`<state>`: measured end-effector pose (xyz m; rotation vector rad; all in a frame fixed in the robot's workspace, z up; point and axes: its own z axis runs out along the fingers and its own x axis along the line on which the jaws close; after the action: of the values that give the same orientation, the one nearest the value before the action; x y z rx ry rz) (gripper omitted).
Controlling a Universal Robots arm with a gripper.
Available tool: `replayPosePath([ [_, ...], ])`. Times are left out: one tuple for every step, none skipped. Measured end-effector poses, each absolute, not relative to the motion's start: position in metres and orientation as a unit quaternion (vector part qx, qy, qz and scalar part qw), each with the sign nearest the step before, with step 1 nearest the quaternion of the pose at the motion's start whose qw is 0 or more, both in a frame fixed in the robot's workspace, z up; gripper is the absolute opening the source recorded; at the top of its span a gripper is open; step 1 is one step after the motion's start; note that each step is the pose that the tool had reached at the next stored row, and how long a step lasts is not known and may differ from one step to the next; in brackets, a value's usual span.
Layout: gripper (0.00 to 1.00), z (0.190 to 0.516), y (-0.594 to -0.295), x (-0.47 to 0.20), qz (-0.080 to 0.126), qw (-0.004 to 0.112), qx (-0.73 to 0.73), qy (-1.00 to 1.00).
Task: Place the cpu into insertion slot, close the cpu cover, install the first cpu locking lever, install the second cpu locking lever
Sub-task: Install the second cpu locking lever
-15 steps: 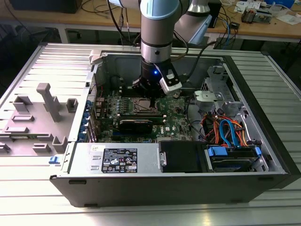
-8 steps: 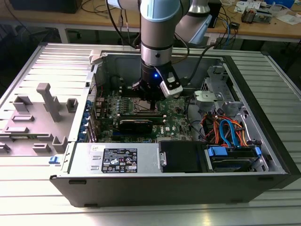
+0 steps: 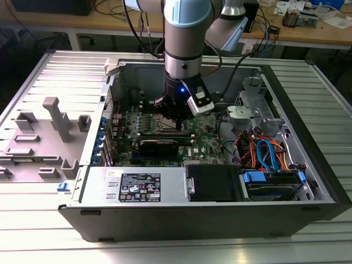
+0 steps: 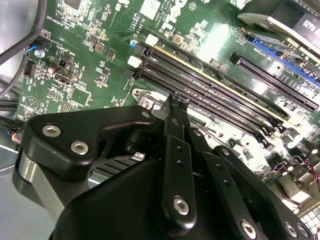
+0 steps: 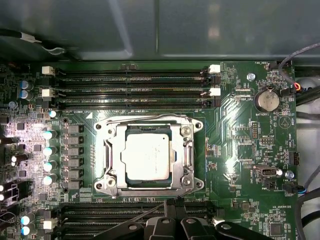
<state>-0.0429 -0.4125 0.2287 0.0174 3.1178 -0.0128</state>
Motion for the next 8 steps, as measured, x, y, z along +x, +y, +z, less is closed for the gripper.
replayPosePath([
  [0.11, 0.2287, -0.4125, -0.0429, -0.004, 0.012, 0.006, 1.0],
  [0.11, 0.2288, -0.4126, -0.0429, -0.004, 0.012, 0.006, 1.0],
  [0.11, 0.2287, -0.4126, -0.0429, -0.004, 0.012, 0.006, 1.0],
  [0.11, 0.2287, -0.4126, -0.0429, -0.004, 0.012, 0.006, 1.0],
  [0.11, 0.2287, -0.4126, -0.0429, -0.004, 0.012, 0.006, 1.0],
  [0.11, 0.2288, -0.4127, -0.0429, -0.004, 0.012, 0.006, 1.0],
  [0.11, 0.2287, -0.4127, -0.0429, -0.004, 0.012, 0.006, 1.0],
  [0.11, 0.2288, -0.4127, -0.0429, -0.004, 0.012, 0.006, 1.0],
])
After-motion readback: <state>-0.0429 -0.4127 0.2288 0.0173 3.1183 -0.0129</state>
